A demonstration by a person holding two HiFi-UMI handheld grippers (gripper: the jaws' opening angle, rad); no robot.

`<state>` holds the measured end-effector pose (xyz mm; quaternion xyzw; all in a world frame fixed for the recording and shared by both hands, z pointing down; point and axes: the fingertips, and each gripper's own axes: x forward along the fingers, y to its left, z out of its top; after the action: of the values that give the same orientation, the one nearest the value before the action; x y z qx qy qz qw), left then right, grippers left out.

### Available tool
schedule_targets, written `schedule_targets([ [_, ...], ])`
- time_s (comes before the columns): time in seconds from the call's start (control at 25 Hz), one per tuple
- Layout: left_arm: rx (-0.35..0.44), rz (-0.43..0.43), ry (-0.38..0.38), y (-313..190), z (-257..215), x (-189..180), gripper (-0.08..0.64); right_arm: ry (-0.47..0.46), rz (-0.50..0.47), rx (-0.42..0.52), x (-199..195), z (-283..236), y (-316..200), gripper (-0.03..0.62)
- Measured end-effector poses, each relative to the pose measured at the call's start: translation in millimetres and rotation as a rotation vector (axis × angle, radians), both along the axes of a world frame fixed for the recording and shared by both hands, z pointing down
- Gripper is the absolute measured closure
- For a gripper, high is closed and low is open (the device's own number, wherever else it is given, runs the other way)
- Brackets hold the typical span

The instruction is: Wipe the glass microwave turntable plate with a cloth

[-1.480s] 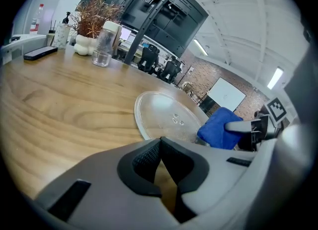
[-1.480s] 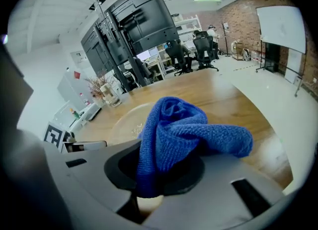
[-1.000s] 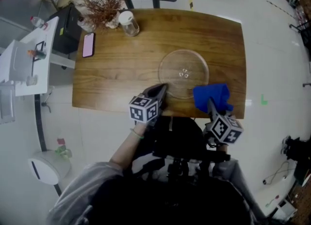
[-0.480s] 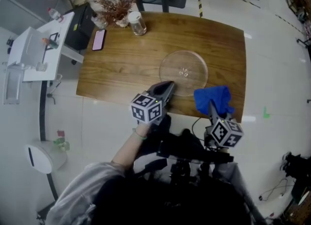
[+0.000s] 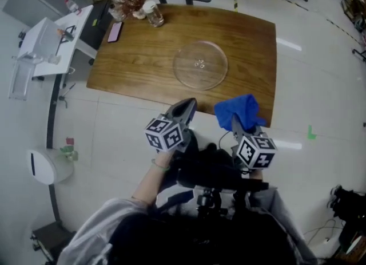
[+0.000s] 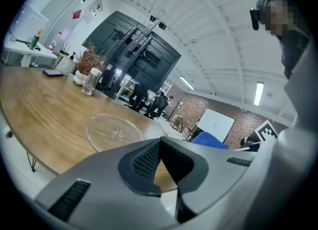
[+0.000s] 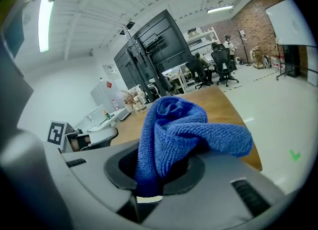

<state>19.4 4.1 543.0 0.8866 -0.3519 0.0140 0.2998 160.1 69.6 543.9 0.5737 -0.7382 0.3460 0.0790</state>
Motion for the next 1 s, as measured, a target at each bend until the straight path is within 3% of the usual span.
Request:
schedule_targets([
  [0.4, 0.024, -0.011, -0.023, 35.6, -8.4, -33.7, 0.56, -0.061, -0.043, 0.074, -56.0, -8.5, 11.7, 0.514],
  [0.68, 0.057, 0.067, -0.051, 43.2, -20.7, -48.4, 0.56, -0.078, 0.049, 0.1, -73.0, -21.2, 4.5, 0.515],
  [1.0, 0.035, 0.033, -0.049, 34.7, -9.6, -90.8, 0.56, -0.043, 0.077, 0.078, -93.9, -13.0, 0.0, 0.515],
])
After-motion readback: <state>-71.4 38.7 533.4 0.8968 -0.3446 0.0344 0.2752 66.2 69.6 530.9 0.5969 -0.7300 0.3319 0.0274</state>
